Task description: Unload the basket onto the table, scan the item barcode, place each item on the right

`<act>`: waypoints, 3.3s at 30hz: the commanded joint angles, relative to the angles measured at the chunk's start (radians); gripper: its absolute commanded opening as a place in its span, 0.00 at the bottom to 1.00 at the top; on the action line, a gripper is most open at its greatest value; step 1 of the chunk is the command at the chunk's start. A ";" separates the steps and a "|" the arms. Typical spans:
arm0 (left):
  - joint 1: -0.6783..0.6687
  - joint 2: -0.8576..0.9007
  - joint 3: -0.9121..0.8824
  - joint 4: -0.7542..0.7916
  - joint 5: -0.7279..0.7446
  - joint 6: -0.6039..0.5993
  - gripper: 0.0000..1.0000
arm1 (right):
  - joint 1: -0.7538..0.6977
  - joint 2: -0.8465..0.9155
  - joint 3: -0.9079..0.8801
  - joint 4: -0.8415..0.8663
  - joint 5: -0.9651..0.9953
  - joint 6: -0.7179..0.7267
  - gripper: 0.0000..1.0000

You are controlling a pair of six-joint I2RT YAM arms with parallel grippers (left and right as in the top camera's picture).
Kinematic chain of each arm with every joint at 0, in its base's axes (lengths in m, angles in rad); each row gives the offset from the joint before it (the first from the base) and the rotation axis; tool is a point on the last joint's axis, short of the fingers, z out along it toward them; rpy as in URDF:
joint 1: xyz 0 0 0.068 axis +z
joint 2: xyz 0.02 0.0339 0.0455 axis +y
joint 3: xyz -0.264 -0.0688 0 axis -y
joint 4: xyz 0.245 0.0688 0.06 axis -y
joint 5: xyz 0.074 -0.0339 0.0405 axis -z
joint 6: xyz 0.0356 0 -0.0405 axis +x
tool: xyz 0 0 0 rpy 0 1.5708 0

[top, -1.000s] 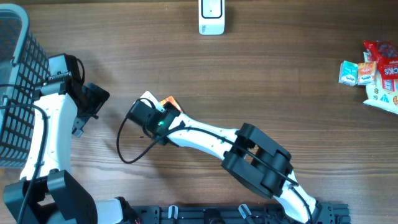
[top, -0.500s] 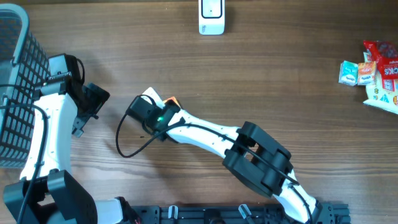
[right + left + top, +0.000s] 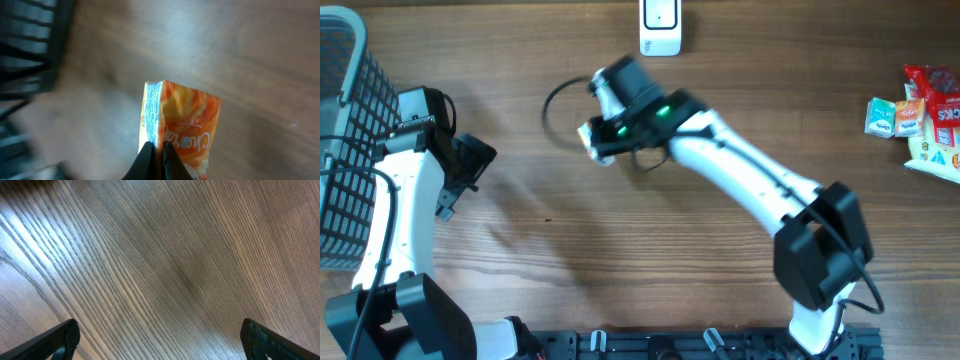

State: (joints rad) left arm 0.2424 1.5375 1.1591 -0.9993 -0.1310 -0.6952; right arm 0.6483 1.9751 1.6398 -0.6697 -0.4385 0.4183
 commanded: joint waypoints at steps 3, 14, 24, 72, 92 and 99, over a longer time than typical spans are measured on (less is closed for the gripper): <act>0.005 -0.002 0.017 -0.001 -0.018 -0.016 1.00 | -0.103 0.031 -0.185 0.055 -0.603 0.029 0.04; 0.005 -0.002 0.017 -0.001 -0.017 -0.016 1.00 | -0.103 0.031 -0.638 0.591 -0.692 0.447 0.04; 0.005 -0.002 0.017 -0.009 -0.018 -0.016 1.00 | -0.164 0.029 -0.676 0.566 -0.500 0.365 0.08; 0.005 -0.002 0.017 0.006 -0.017 -0.017 1.00 | -0.033 -0.026 -0.438 0.005 -0.182 -0.420 0.64; 0.005 -0.002 0.017 0.001 -0.017 -0.017 1.00 | -0.031 0.005 -0.437 -0.083 -0.416 -0.384 0.55; 0.005 -0.002 0.017 0.003 -0.017 -0.017 1.00 | -0.030 0.005 -0.436 -0.035 -0.259 -0.317 0.64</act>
State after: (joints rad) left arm 0.2424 1.5375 1.1591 -0.9955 -0.1341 -0.6949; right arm 0.6163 1.9694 1.2102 -0.7208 -0.7898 0.0368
